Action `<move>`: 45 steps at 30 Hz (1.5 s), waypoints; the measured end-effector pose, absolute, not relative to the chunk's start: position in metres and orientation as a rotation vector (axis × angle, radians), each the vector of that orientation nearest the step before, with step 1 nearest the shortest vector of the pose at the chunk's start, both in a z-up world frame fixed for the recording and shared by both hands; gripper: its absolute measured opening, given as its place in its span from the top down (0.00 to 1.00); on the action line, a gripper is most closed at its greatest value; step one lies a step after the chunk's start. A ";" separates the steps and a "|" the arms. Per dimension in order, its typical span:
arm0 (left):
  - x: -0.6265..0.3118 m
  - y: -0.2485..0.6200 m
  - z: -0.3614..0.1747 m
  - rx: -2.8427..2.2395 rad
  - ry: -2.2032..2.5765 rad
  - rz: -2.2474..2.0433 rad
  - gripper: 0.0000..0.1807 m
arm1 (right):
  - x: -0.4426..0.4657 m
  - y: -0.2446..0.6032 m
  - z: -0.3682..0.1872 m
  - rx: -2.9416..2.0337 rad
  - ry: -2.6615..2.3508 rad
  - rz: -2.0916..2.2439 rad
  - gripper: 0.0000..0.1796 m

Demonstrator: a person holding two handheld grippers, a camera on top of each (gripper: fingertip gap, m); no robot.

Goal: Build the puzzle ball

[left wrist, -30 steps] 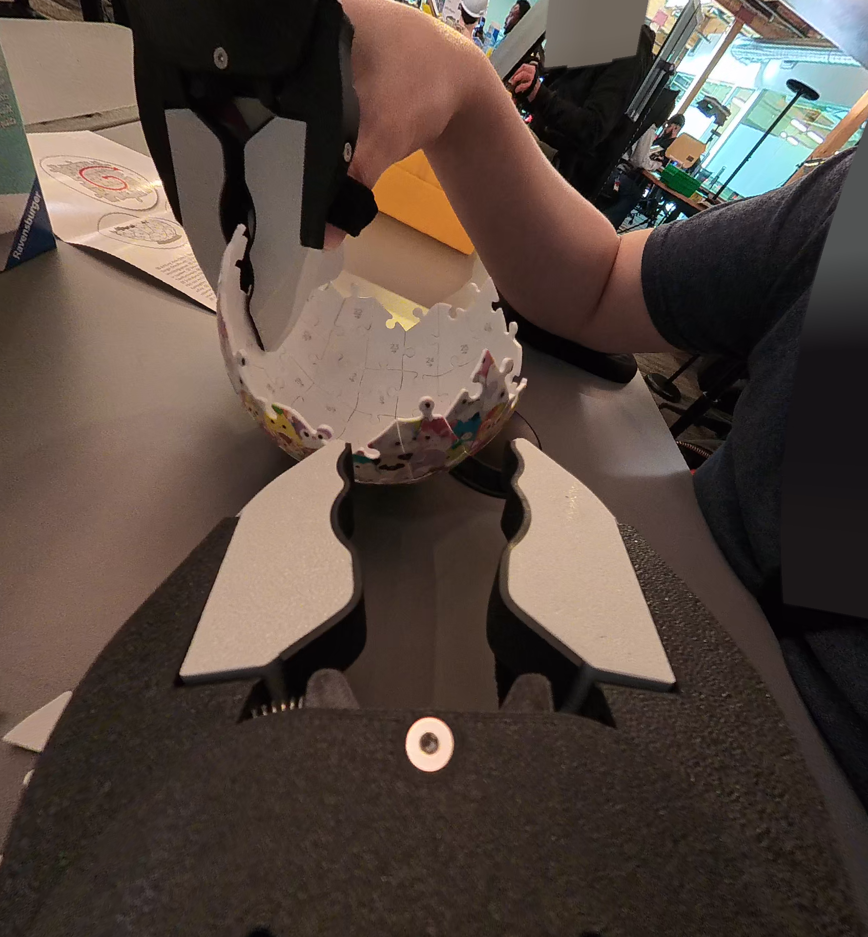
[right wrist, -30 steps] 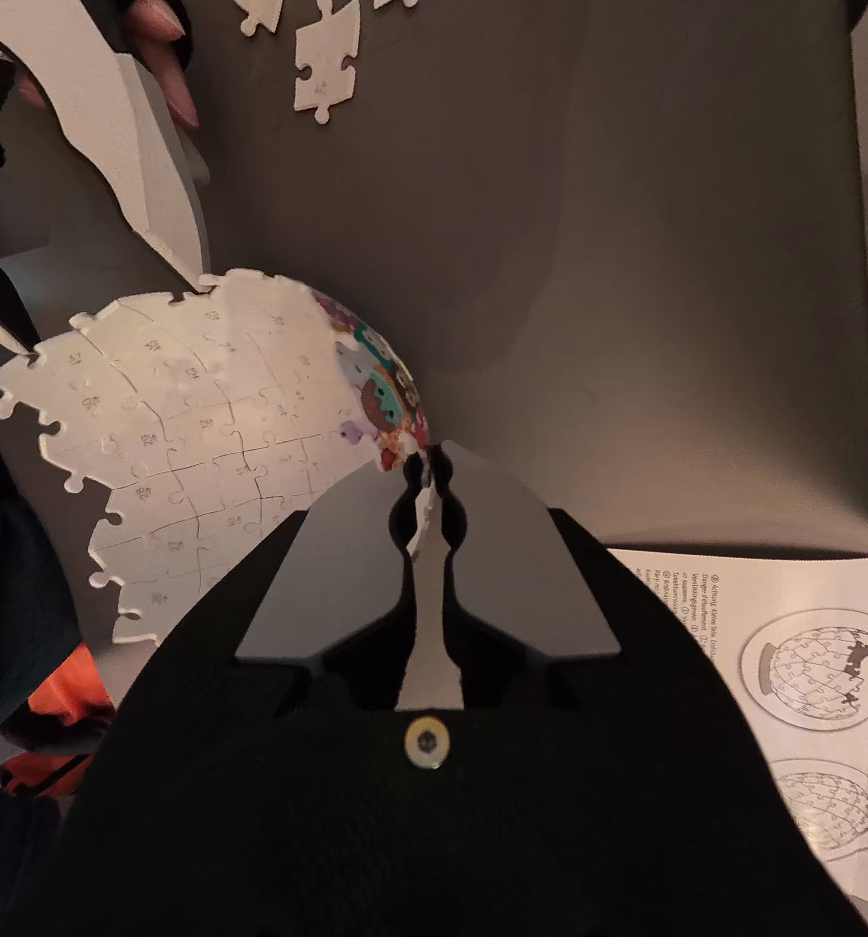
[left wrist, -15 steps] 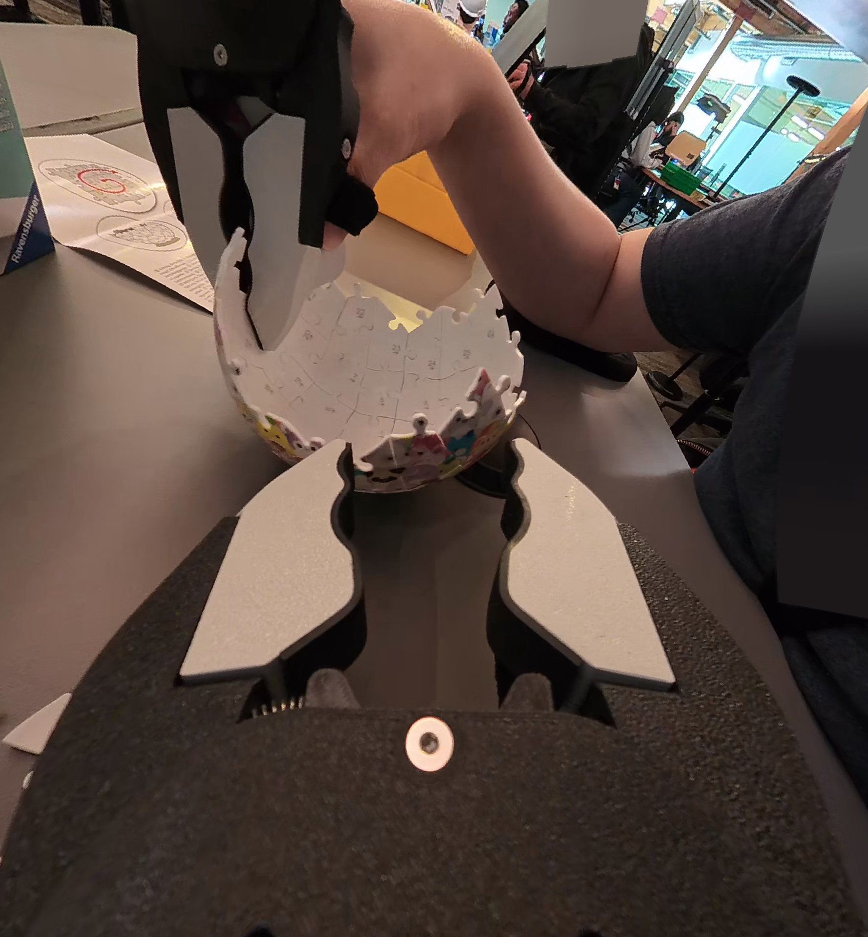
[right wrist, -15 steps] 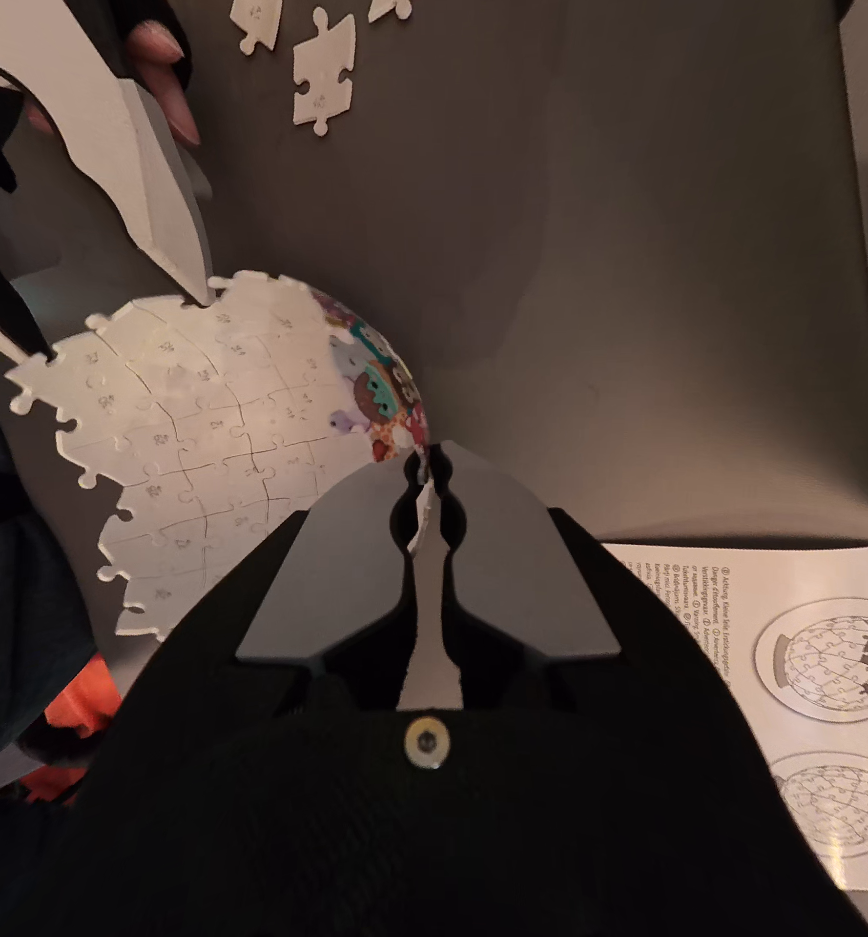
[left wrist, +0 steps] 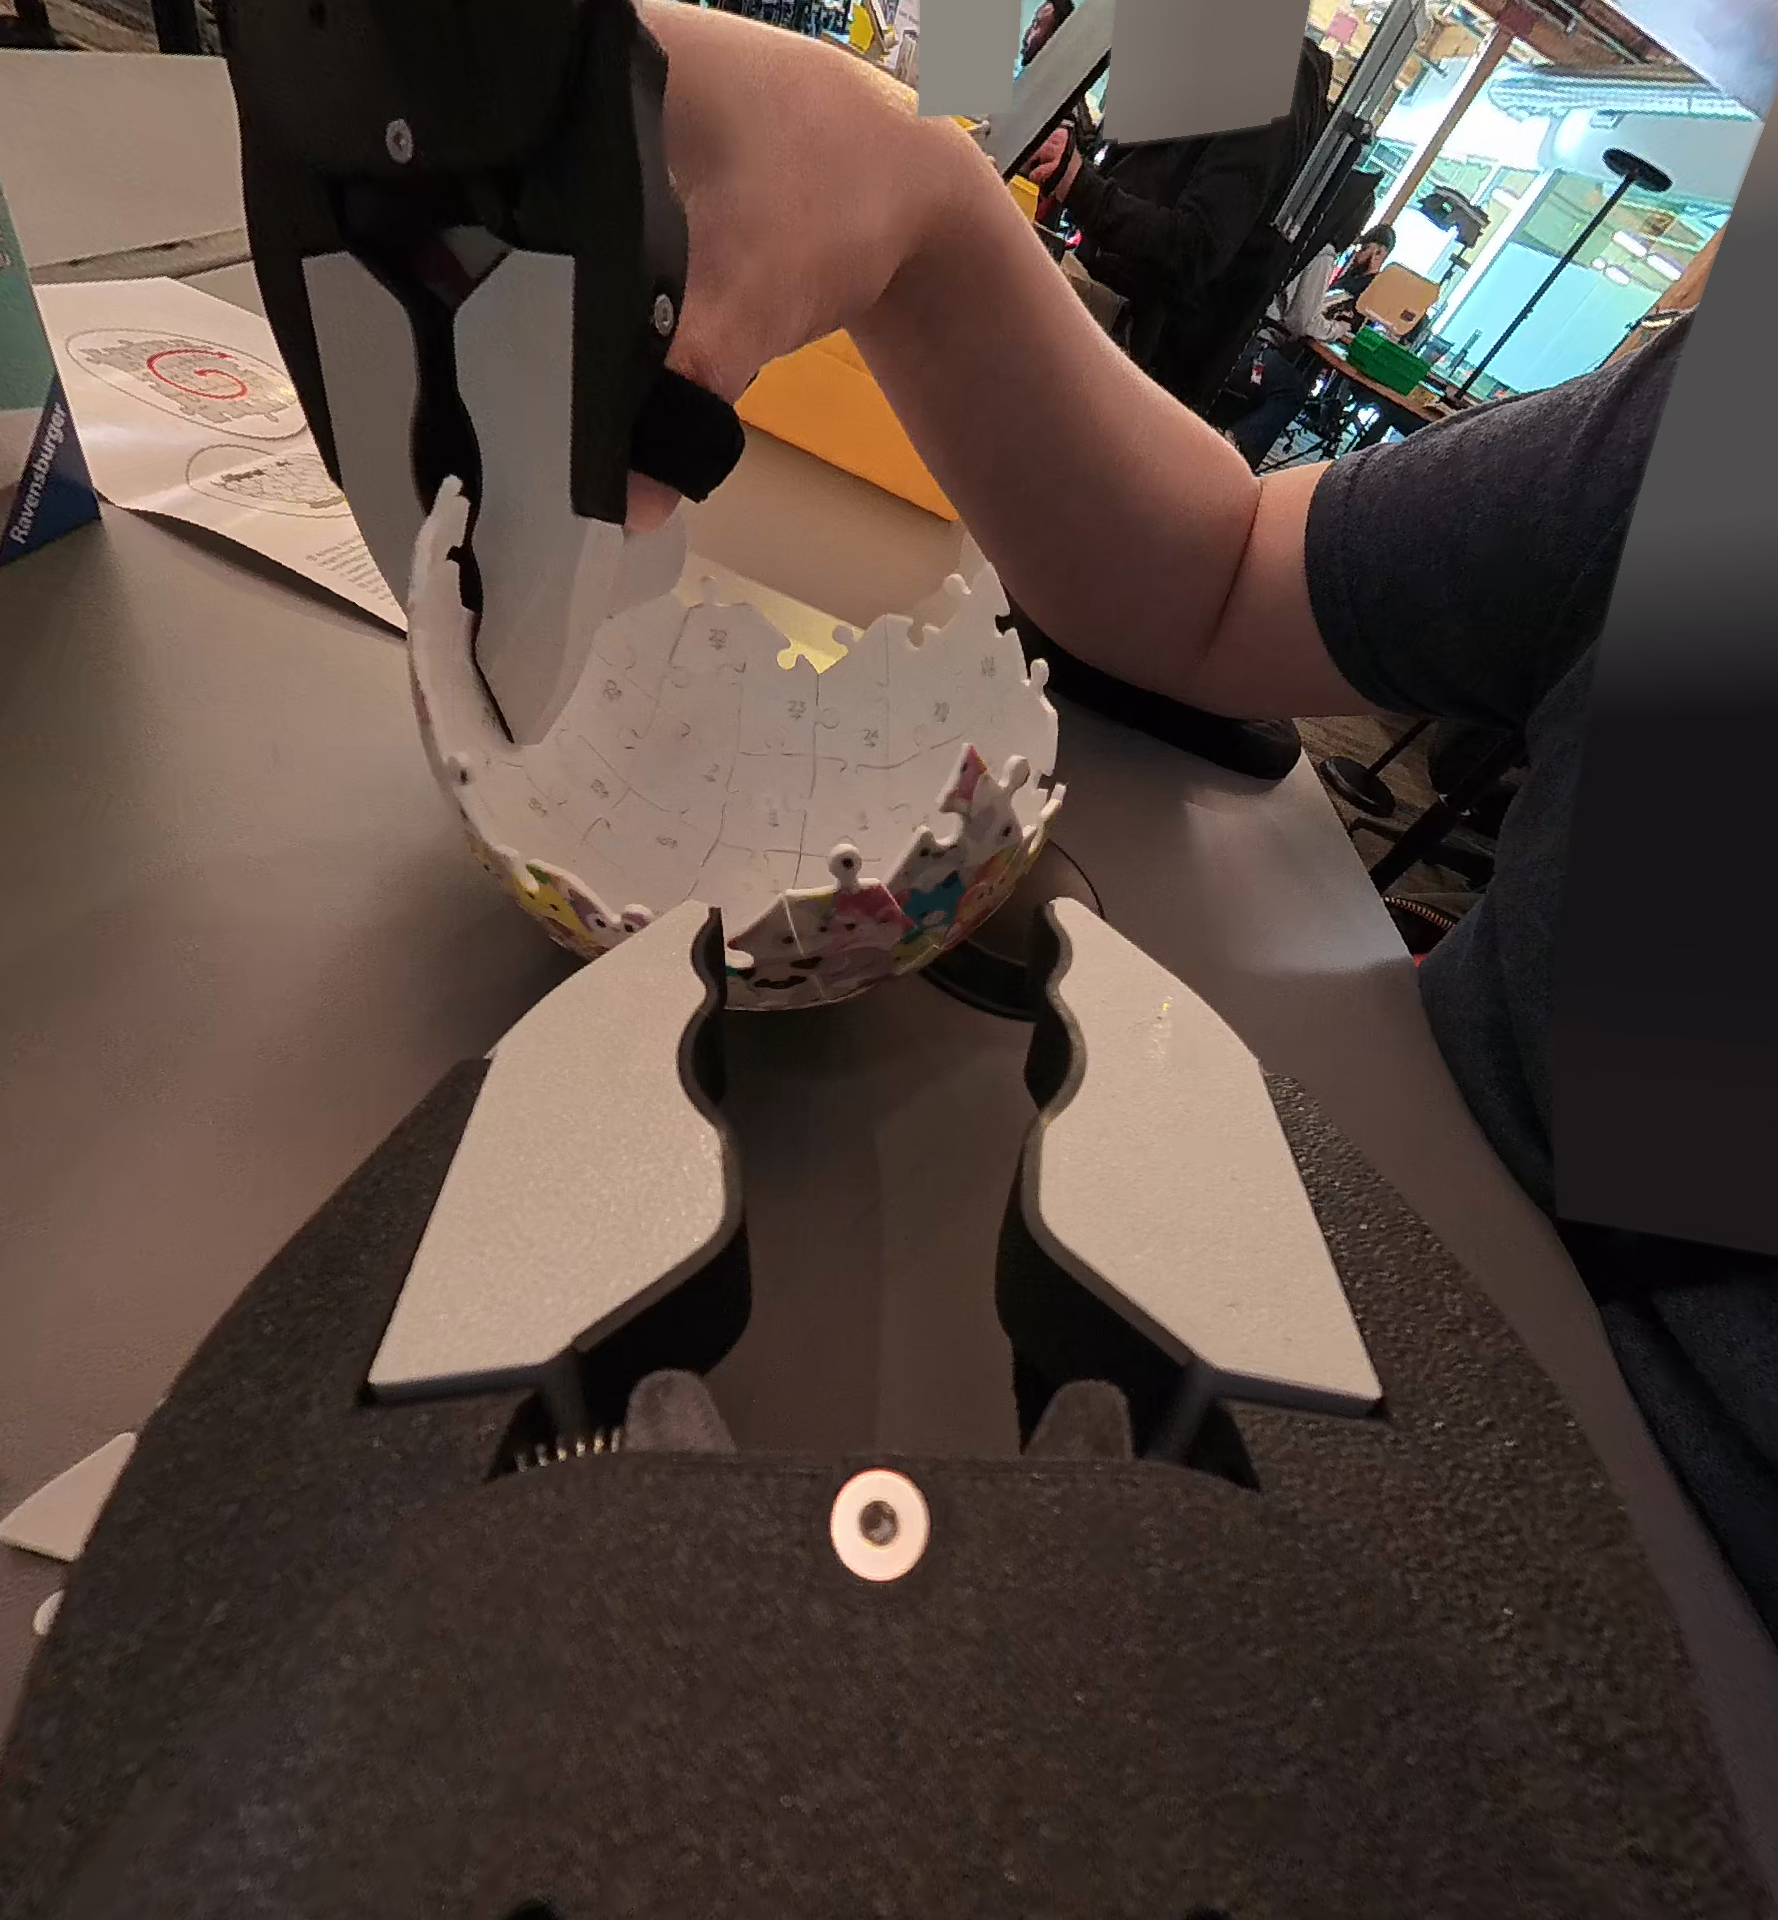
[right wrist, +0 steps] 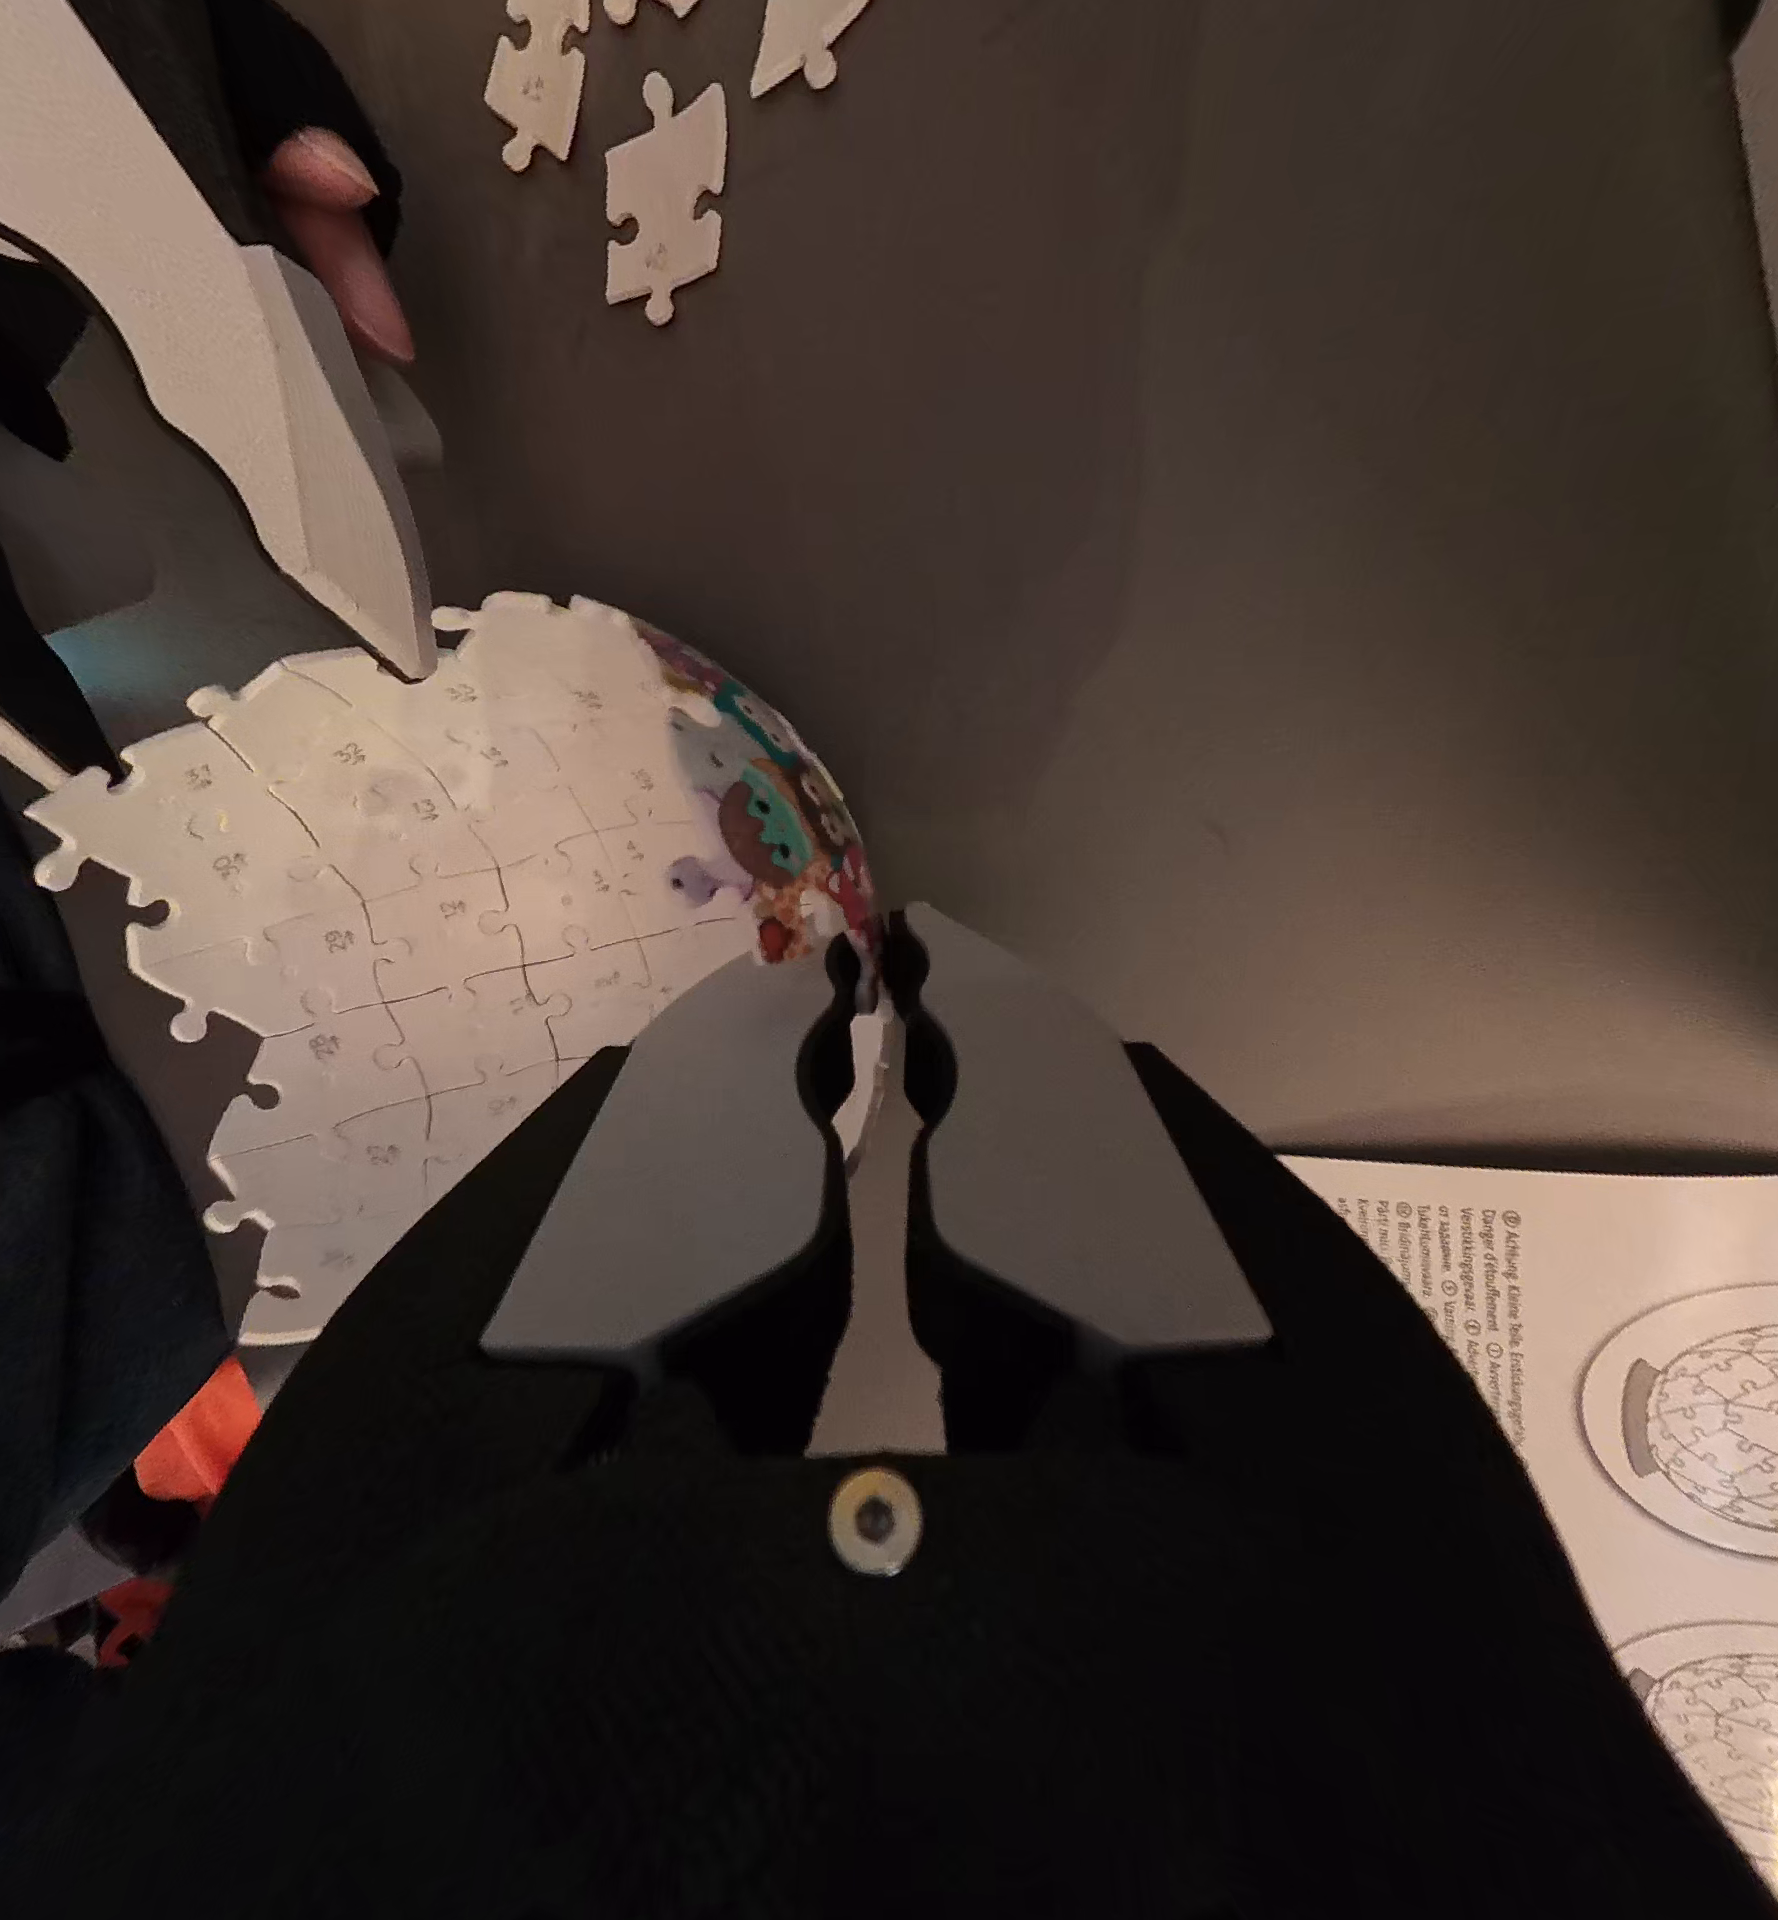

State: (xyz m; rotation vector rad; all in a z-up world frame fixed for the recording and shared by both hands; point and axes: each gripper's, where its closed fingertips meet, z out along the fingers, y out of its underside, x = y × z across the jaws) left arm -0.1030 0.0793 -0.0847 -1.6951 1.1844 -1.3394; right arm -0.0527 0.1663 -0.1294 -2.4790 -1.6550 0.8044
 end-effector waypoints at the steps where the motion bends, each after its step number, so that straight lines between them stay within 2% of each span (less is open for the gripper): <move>1: -0.103 0.079 -0.085 -1.695 1.185 -1.339 0.69 | -0.052 0.166 -0.129 -2.481 -1.655 0.799 0.97; 9: -0.104 0.081 -0.084 -1.693 1.174 -1.344 0.69 | -0.054 0.167 -0.128 -2.469 -1.650 0.796 0.97; 11: -0.104 0.082 -0.084 -1.692 1.166 -1.345 0.69 | -0.056 0.168 -0.128 -2.473 -1.630 0.793 0.90; 13: -0.104 0.082 -0.084 -1.694 1.167 -1.347 0.69 | -0.056 0.170 -0.129 -2.475 -1.622 0.770 0.87; 23: -0.104 0.082 -0.084 -1.692 1.171 -1.345 0.69 | -0.066 0.168 -0.133 -2.465 -1.603 0.815 0.96; 36: -0.103 0.079 -0.085 -1.688 1.186 -1.346 0.69 | -0.067 0.164 -0.130 -2.468 -1.605 0.862 0.97; 38: -0.103 0.079 -0.084 -1.688 1.185 -1.347 0.69 | -0.064 0.163 -0.131 -2.482 -1.610 0.873 0.94; 41: -0.104 0.079 -0.084 -1.688 1.180 -1.354 0.69 | -0.061 0.165 -0.127 -2.464 -1.613 0.862 0.86; 45: -0.104 0.078 -0.084 -1.685 1.182 -1.354 0.69 | -0.058 0.167 -0.111 -2.409 -1.596 0.896 0.86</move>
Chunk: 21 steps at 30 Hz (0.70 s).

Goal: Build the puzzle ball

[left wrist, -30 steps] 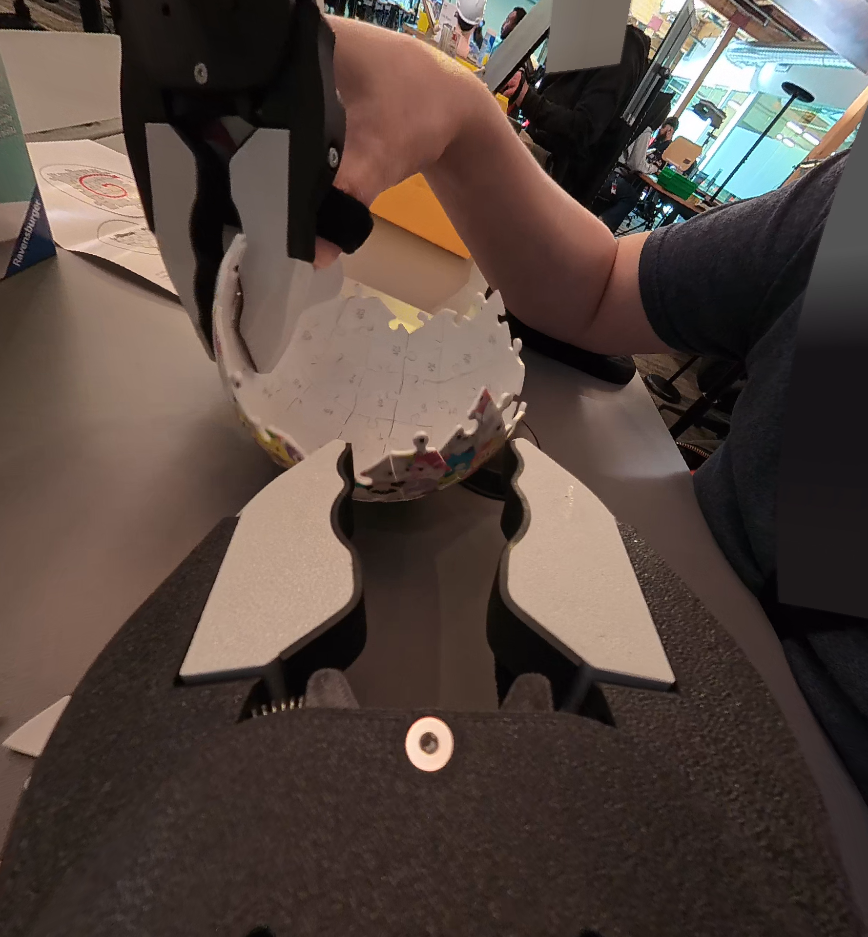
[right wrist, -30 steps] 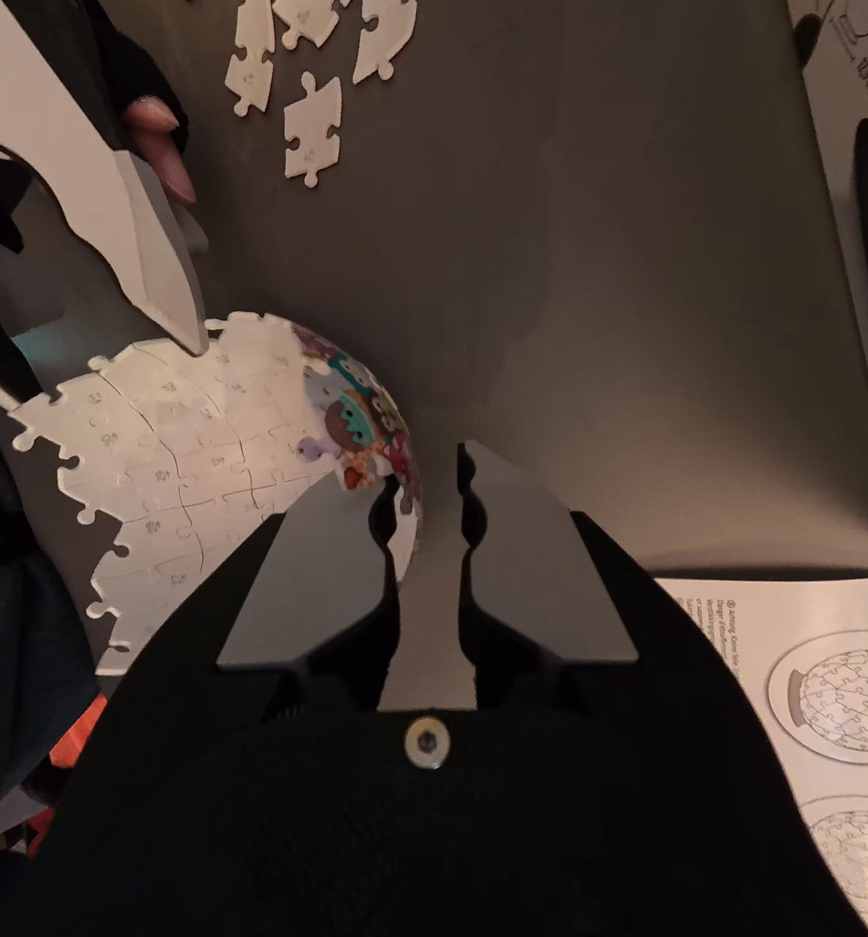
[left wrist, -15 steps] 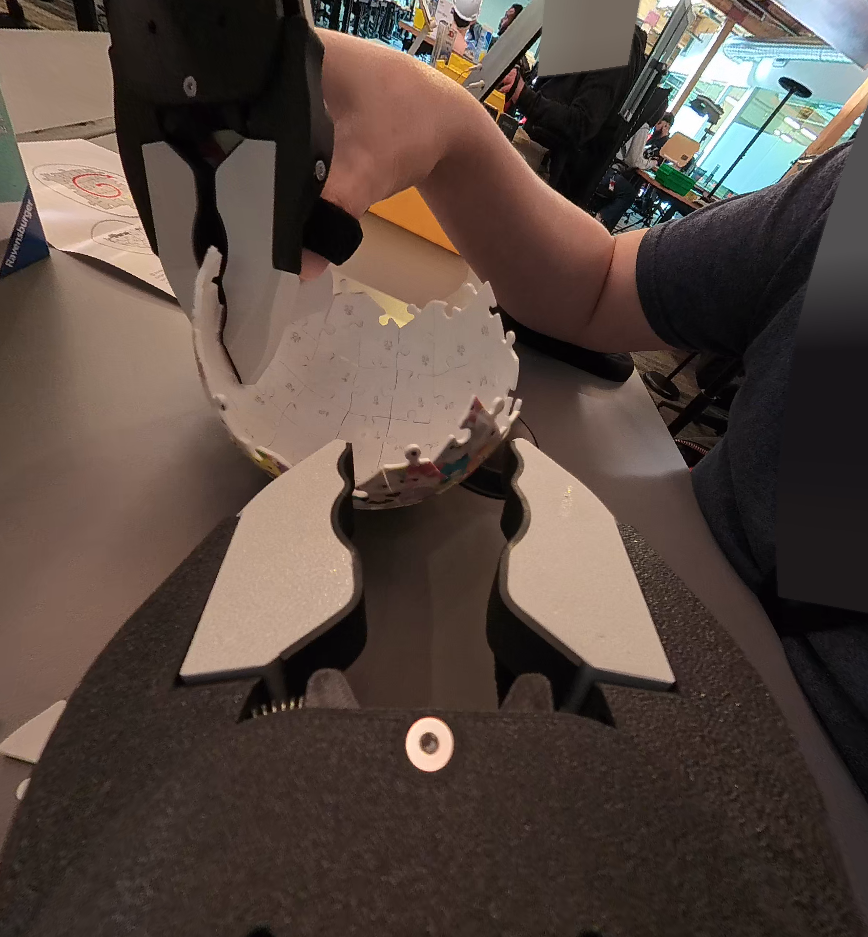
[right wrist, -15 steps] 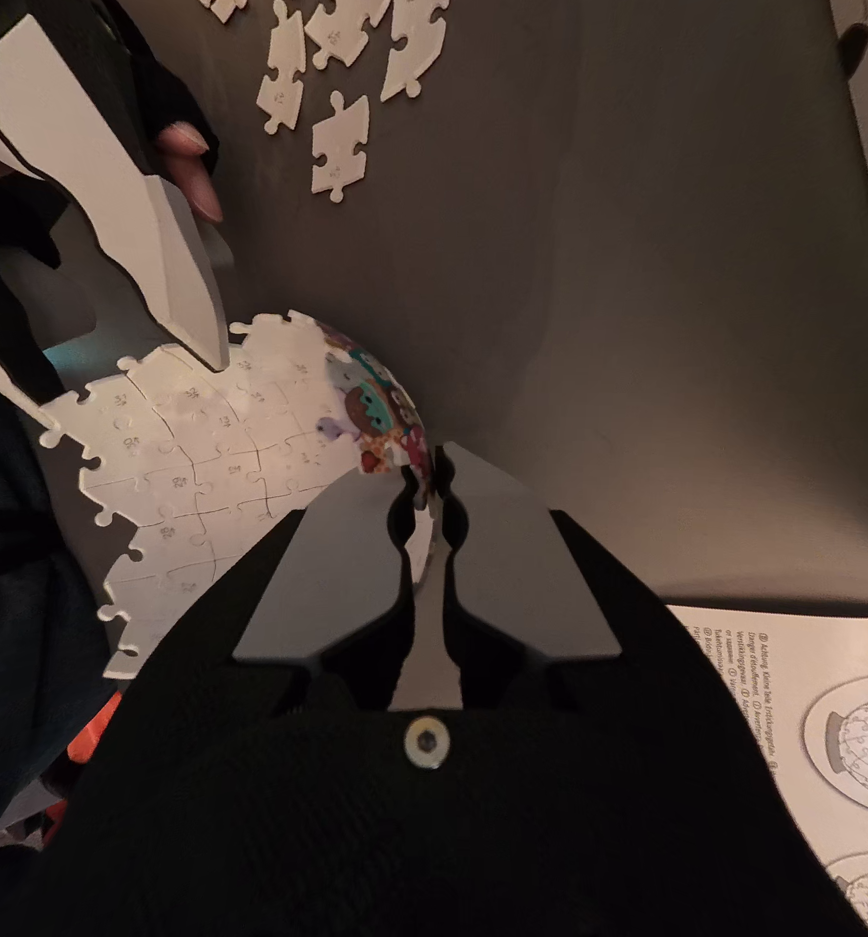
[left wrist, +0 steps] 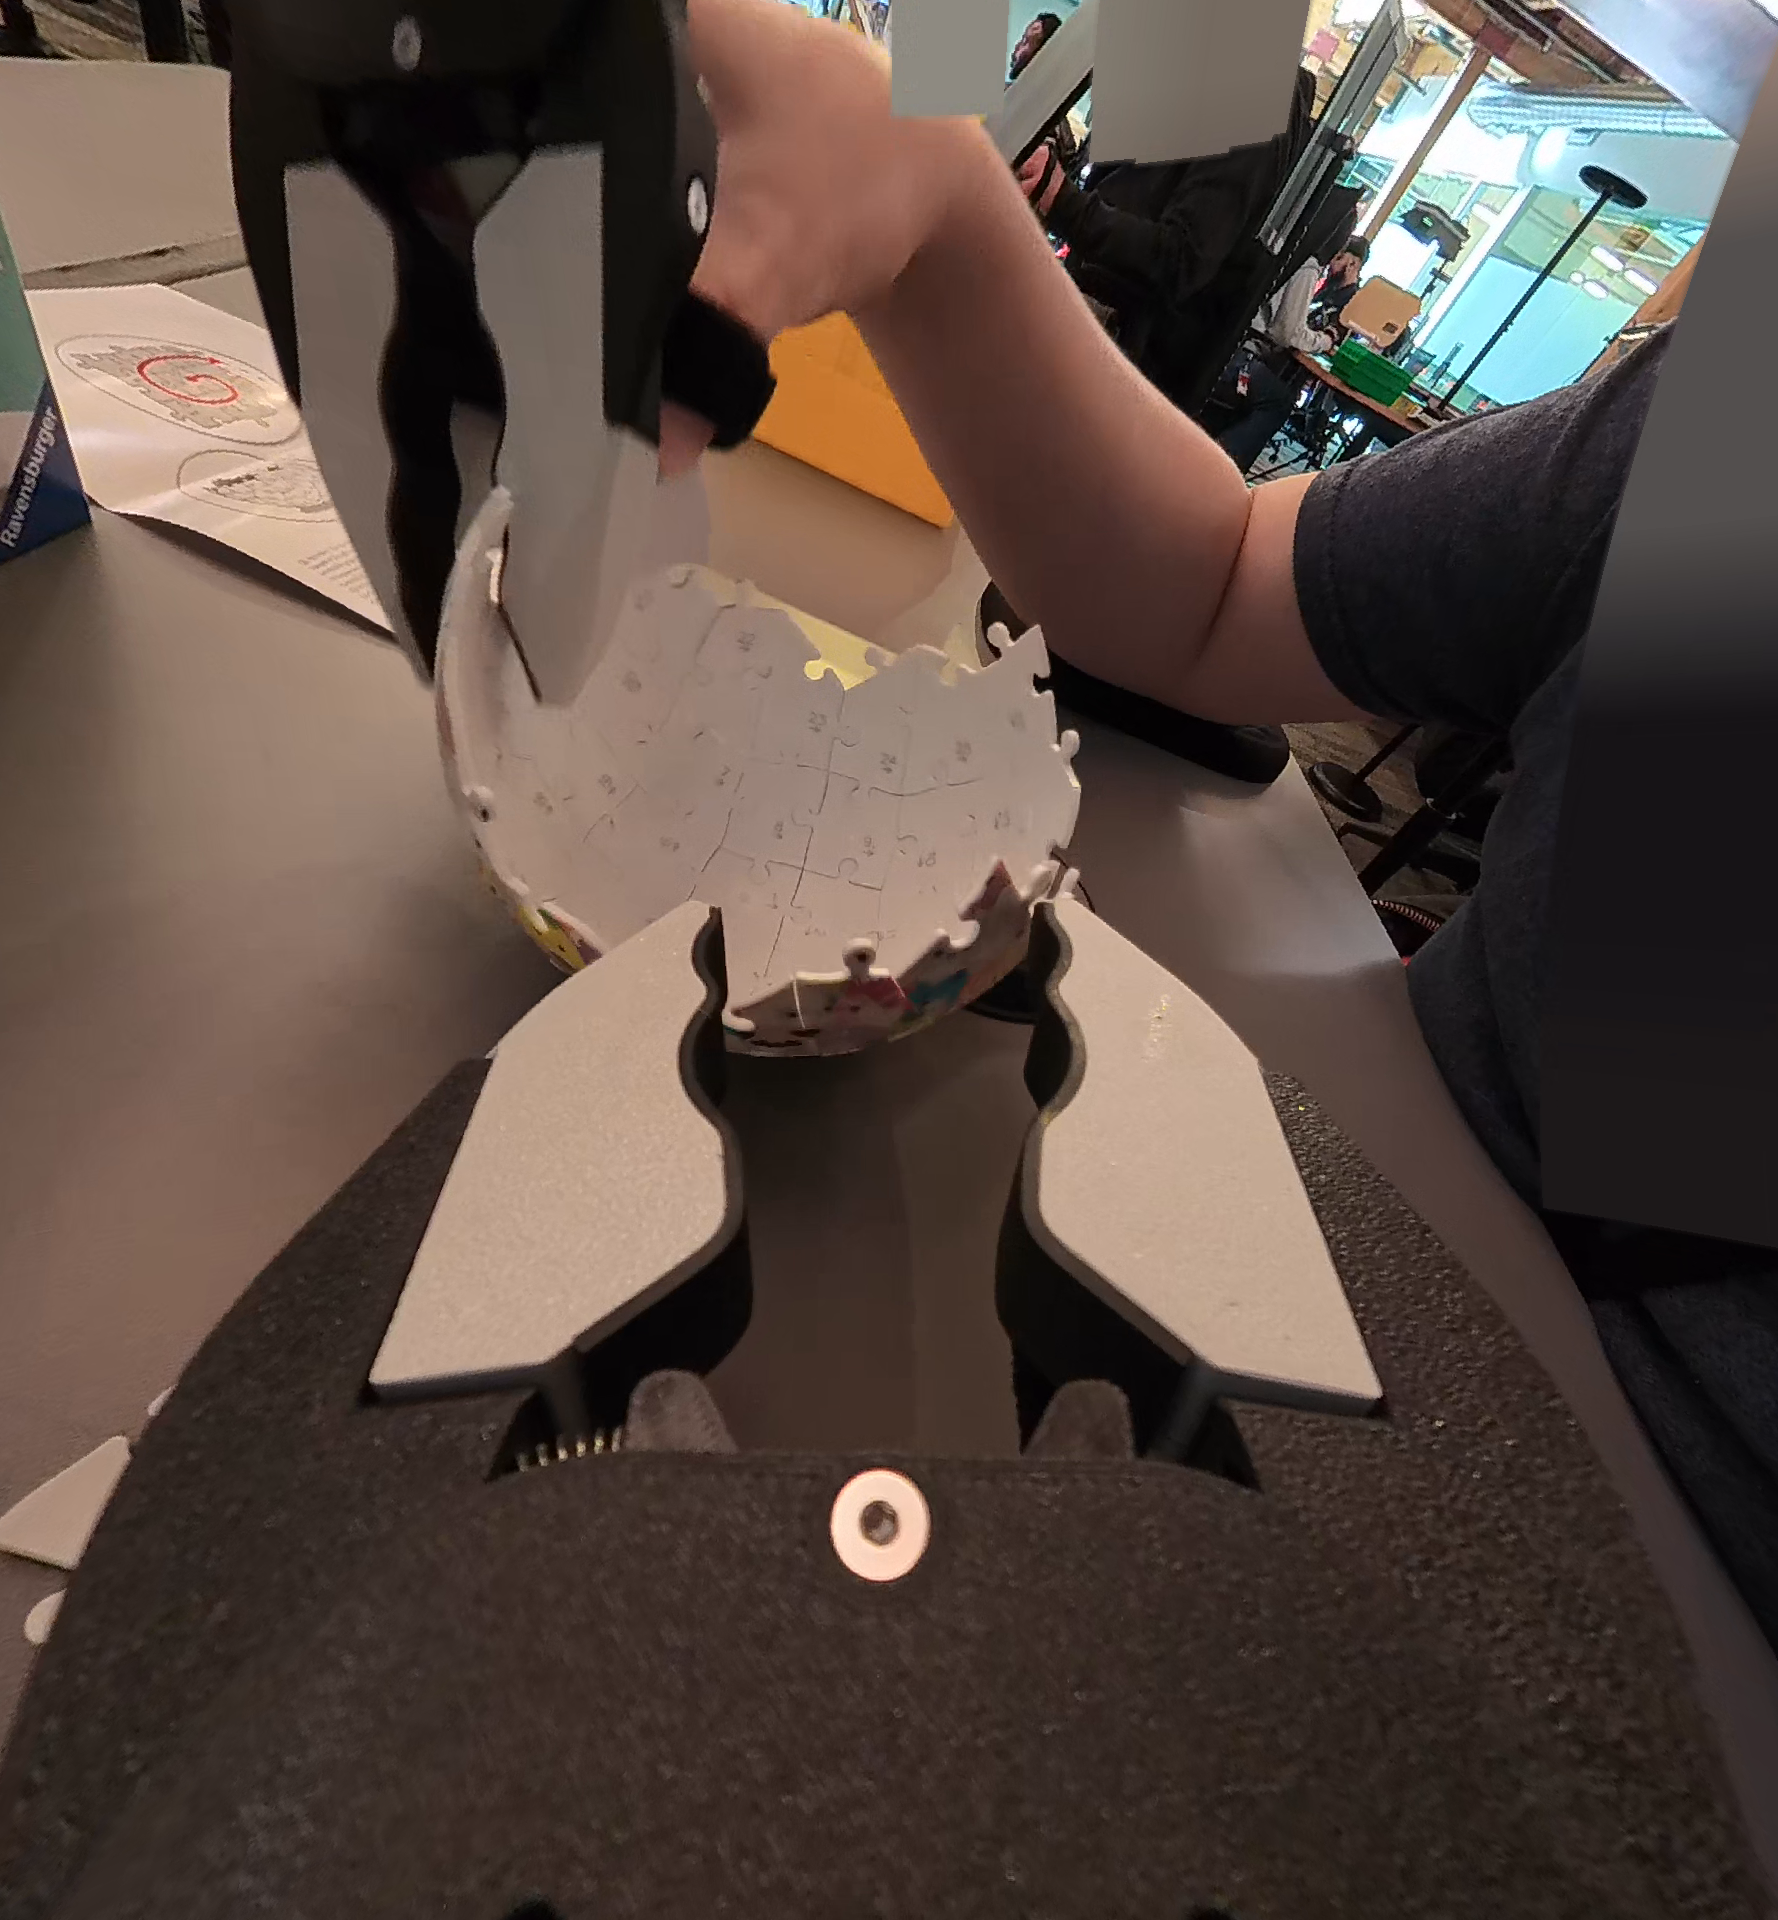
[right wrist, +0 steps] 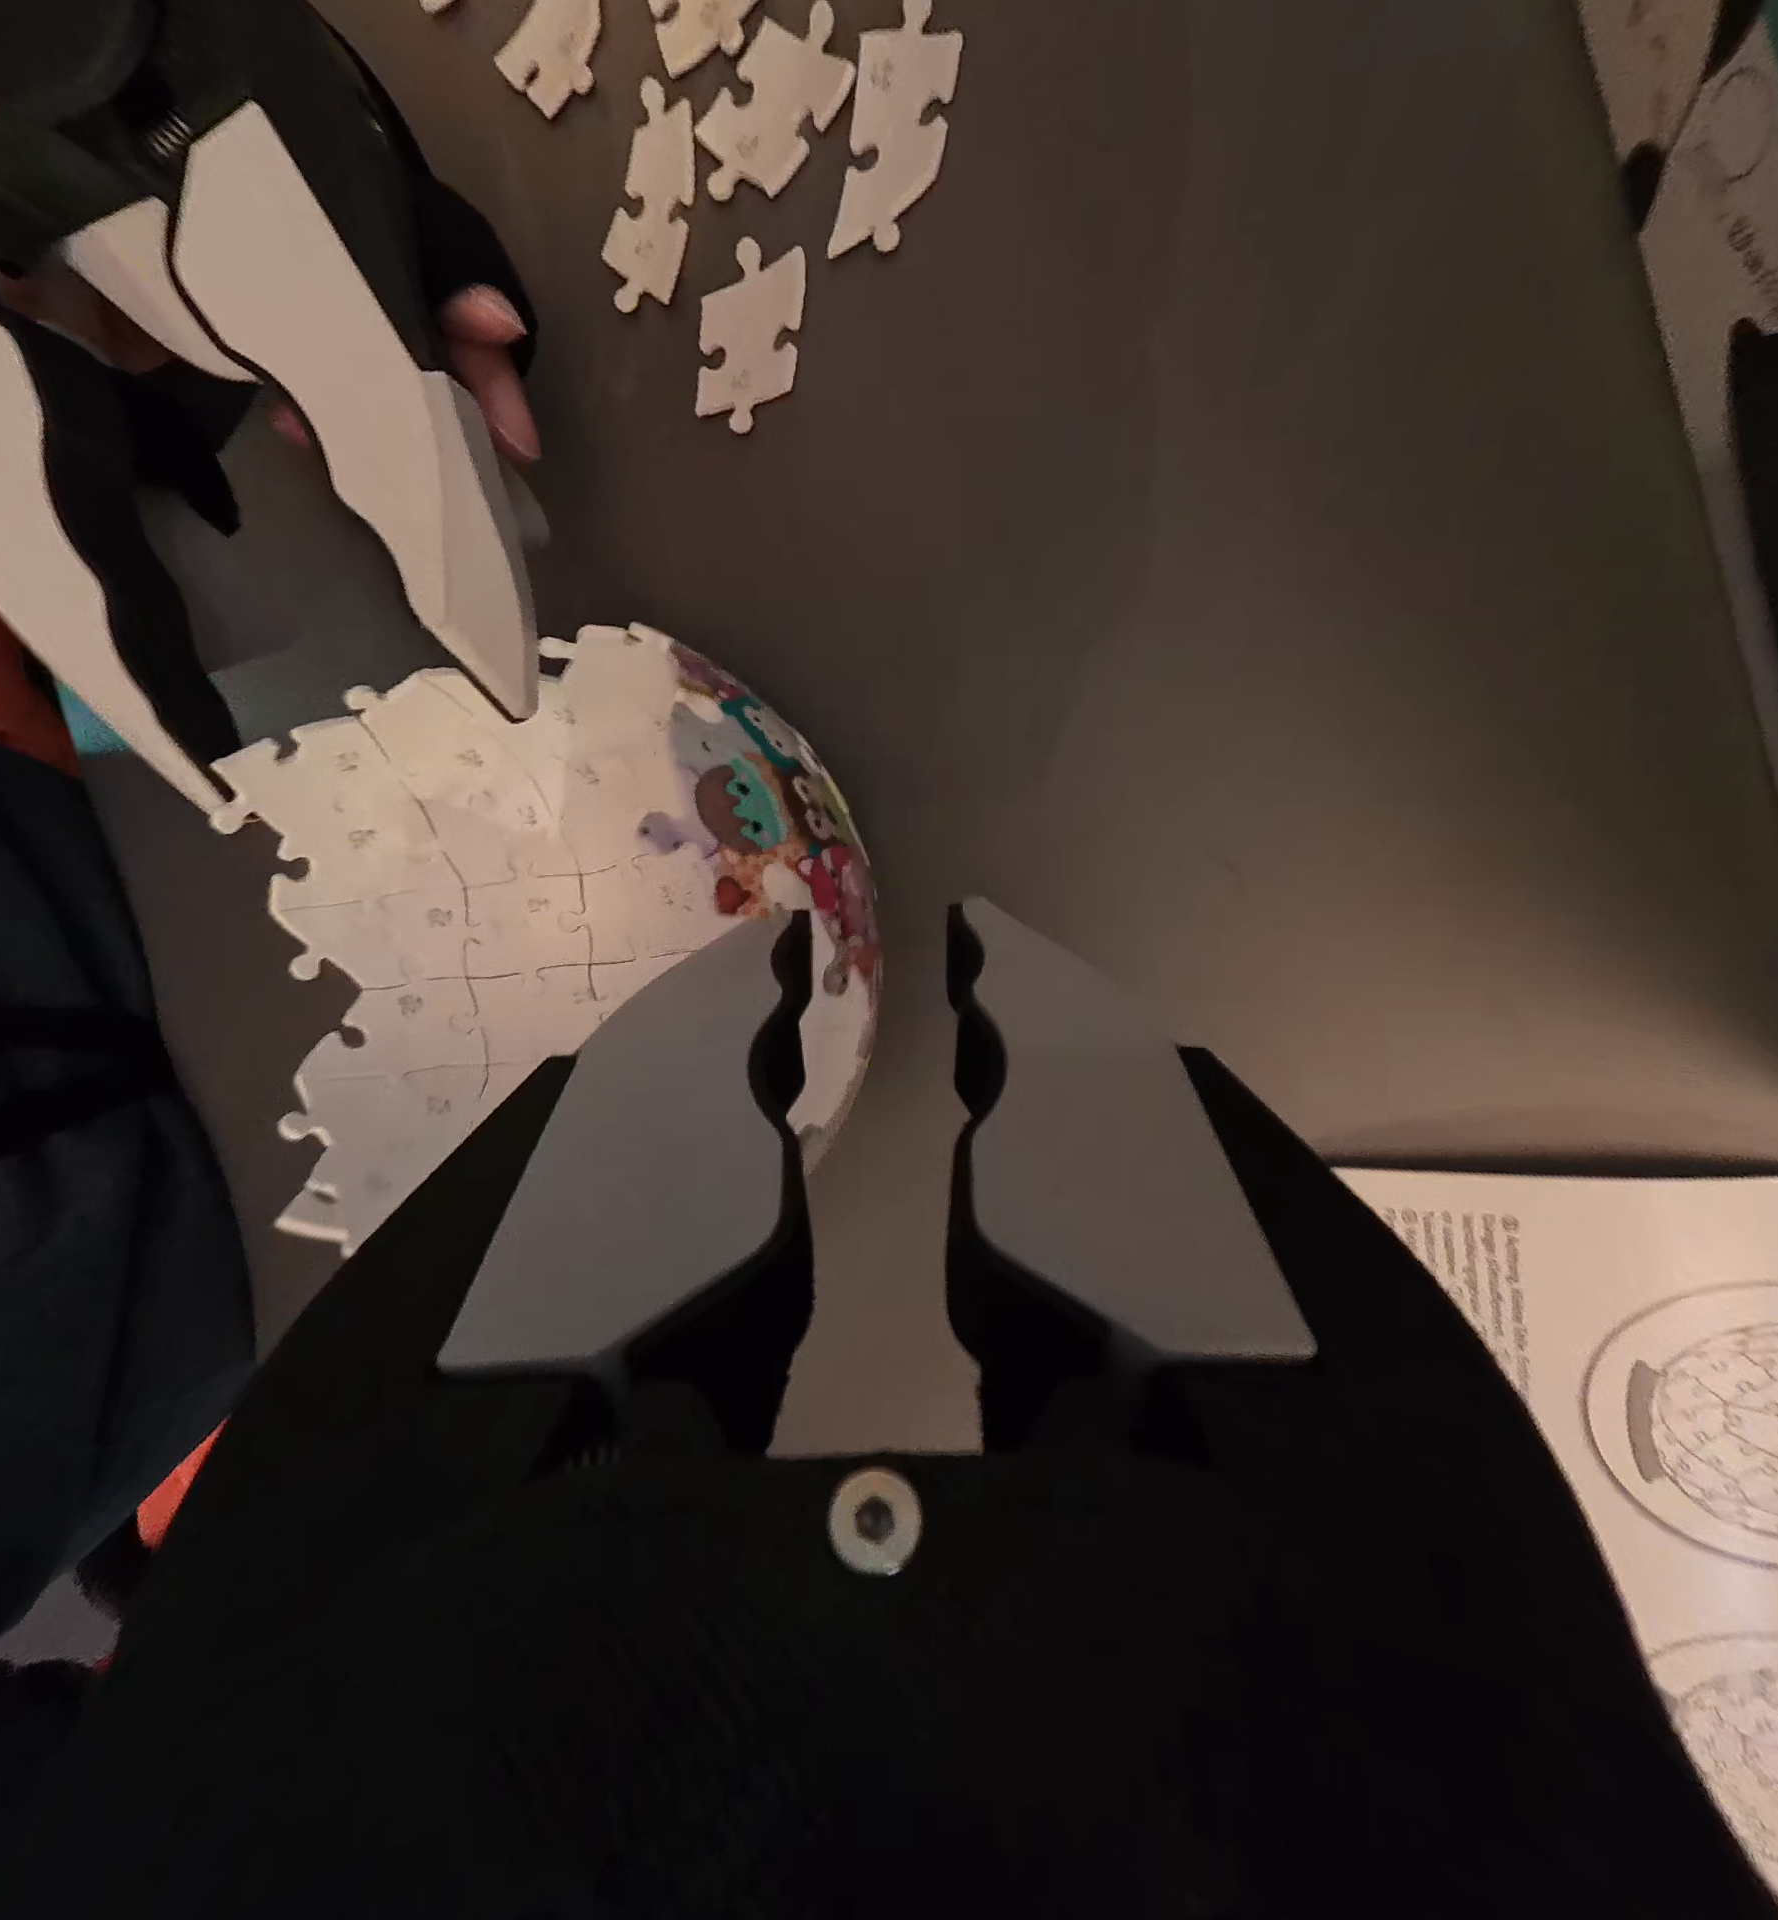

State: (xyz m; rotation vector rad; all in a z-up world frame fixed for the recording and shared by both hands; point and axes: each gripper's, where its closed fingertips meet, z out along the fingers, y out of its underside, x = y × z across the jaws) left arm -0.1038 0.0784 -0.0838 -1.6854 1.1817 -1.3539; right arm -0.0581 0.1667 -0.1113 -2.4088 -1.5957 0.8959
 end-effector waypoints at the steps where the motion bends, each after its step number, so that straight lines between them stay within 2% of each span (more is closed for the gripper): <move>1: -0.104 0.078 -0.084 -1.684 1.182 -1.354 0.69 | -0.056 0.167 -0.107 -2.399 -1.588 0.902 0.85; 11: -0.114 0.073 -0.067 -1.624 1.156 -1.334 0.69 | -0.036 0.175 -0.060 -2.249 -1.470 0.925 0.86; 16: -0.140 0.070 -0.032 -1.573 1.063 -1.274 0.69 | -0.033 0.172 -0.008 -1.998 -1.397 0.893 0.86; 19: -0.165 0.059 -0.013 -1.613 1.041 -1.150 0.71 | -0.036 0.155 0.025 -1.790 -1.393 0.869 0.86; 21: -0.189 0.051 -0.008 -1.685 1.011 -0.995 0.71 | -0.035 0.138 0.025 -1.748 -1.426 0.840 0.84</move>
